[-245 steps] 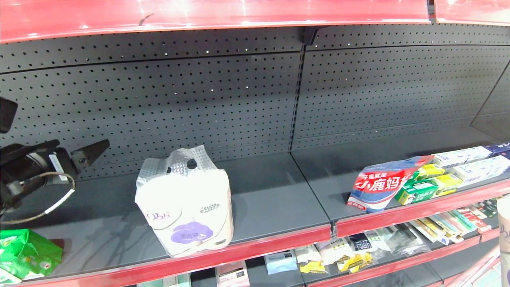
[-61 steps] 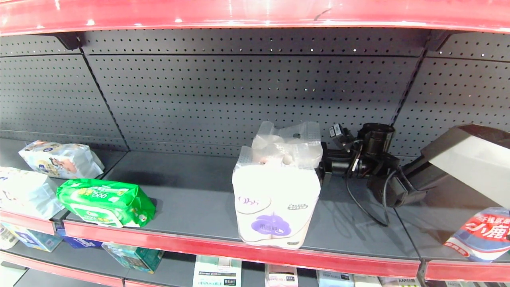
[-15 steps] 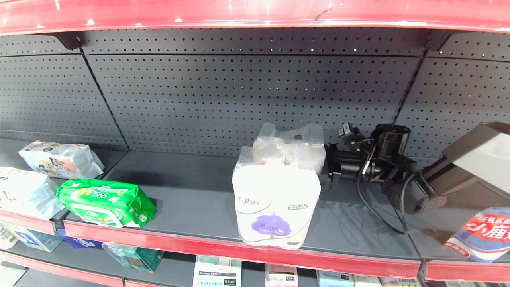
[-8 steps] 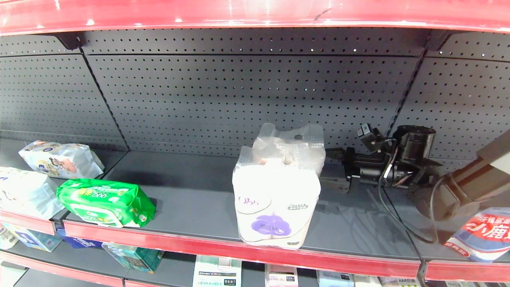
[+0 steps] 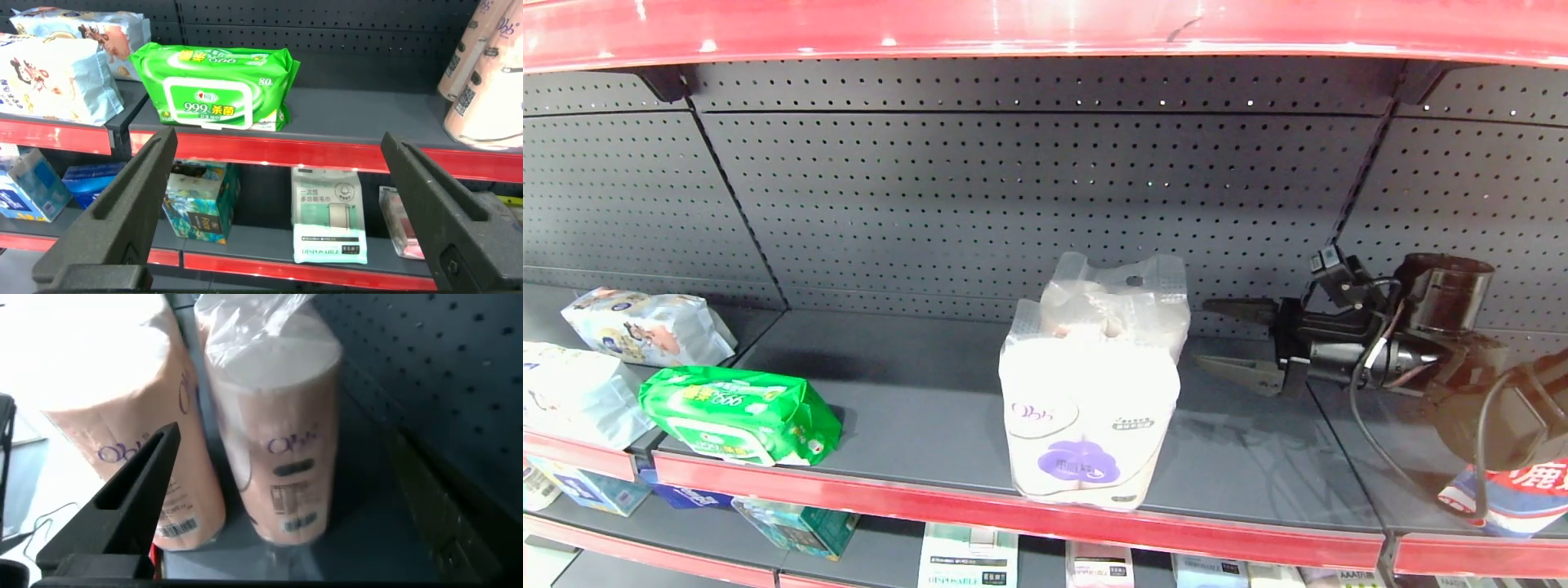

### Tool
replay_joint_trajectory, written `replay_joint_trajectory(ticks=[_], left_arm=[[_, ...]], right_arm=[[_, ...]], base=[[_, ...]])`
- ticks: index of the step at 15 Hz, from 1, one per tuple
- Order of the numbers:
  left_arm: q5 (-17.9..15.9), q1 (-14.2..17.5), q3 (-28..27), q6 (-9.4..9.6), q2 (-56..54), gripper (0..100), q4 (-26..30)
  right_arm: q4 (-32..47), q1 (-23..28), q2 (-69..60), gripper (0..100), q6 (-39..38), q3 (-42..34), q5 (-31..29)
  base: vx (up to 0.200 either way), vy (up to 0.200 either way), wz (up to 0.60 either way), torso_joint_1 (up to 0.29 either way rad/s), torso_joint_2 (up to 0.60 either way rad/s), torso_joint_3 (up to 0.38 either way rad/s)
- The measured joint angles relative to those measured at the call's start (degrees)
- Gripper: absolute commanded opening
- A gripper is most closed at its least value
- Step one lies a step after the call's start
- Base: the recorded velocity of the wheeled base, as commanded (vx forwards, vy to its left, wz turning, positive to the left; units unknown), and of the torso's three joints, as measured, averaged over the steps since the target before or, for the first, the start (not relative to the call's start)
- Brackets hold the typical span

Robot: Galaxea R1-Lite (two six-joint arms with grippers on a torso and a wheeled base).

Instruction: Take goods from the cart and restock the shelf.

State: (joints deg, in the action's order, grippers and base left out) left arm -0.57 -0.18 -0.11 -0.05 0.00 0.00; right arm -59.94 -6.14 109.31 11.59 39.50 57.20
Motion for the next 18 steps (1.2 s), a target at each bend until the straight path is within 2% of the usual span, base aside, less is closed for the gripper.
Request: replay_joint_trajectory(ticks=[6, 8, 11, 15, 18], left_arm=[[0.0, 0.0, 0.0, -0.02, 0.0, 100, 0.0], [0.0, 0.0, 0.0, -0.02, 0.0, 100, 0.0], [0.0, 0.0, 0.0, -0.02, 0.0, 100, 0.0], [0.0, 0.0, 0.0, -0.02, 0.0, 100, 0.0], [0.0, 0.0, 0.0, -0.02, 0.0, 100, 0.0]], right_arm=[[0.0, 4.6, -7.0, 100, 0.0, -5.4, -0.4], [0.1, 6.4, -11.5, 100, 0.0, -8.2, -3.7], [2.6, 7.7, -19.3, 100, -0.1, -12.1, -16.0], [9.3, 10.0, -31.3, 100, -1.9, -16.3, -28.7], [17.3, 10.1, -41.6, 100, -4.2, -19.0, -41.6]], base=[[0.0, 0.0, 0.0, 0.0, 0.0, 0.0], [0.0, 0.0, 0.0, 0.0, 0.0, 0.0], [0.0, 0.0, 0.0, 0.0, 0.0, 0.0], [0.0, 0.0, 0.0, 0.0, 0.0, 0.0], [0.0, 0.0, 0.0, 0.0, 0.0, 0.0]])
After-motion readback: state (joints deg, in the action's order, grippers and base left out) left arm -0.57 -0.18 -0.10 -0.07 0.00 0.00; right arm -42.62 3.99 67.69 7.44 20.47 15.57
